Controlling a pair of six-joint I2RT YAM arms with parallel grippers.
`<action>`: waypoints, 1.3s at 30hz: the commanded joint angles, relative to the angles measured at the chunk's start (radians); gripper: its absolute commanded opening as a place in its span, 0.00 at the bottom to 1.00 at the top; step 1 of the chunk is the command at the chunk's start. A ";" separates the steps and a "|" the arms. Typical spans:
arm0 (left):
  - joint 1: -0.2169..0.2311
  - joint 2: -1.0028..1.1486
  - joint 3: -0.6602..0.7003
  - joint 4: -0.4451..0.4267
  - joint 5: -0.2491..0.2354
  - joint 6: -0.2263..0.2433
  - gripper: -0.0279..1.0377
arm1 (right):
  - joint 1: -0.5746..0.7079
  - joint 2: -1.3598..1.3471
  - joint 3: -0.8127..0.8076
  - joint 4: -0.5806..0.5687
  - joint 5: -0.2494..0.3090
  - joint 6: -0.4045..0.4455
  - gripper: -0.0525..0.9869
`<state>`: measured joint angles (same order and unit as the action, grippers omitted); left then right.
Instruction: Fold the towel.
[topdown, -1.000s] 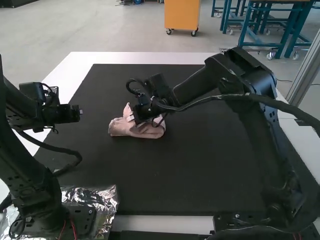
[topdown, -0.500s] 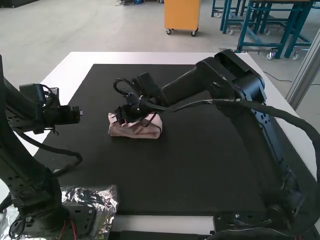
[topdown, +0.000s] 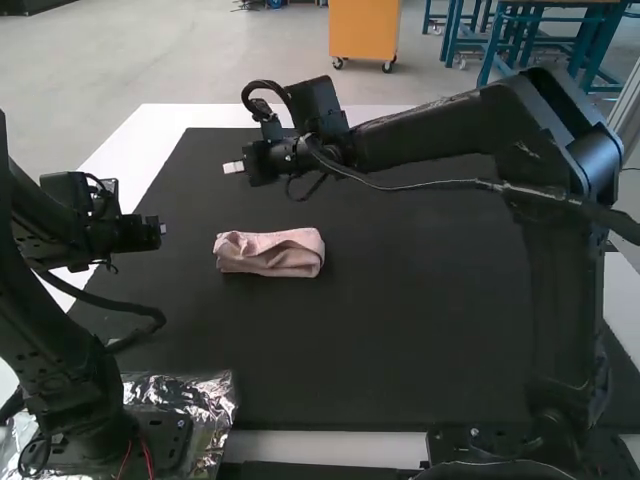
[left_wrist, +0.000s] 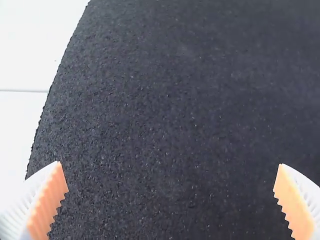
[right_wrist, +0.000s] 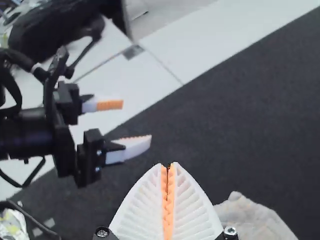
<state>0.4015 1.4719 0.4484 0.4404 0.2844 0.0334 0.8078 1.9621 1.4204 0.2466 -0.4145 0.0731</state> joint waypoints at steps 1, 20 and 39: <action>0.000 -0.024 0.004 0.003 -0.008 0.007 0.94 | -0.022 0.024 -0.094 0.051 -0.007 0.005 0.03; -0.109 -0.171 0.001 -0.035 -0.154 -0.001 0.94 | -0.039 0.271 -0.153 0.349 -0.003 0.054 0.03; -0.211 -0.360 0.102 -0.174 -0.223 -0.043 0.94 | -0.102 0.302 -0.112 0.330 -0.004 0.106 0.03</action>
<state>0.1959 1.1576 0.4950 0.2649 0.0742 0.0021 0.7639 2.3562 1.3018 0.5892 -0.4324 0.1581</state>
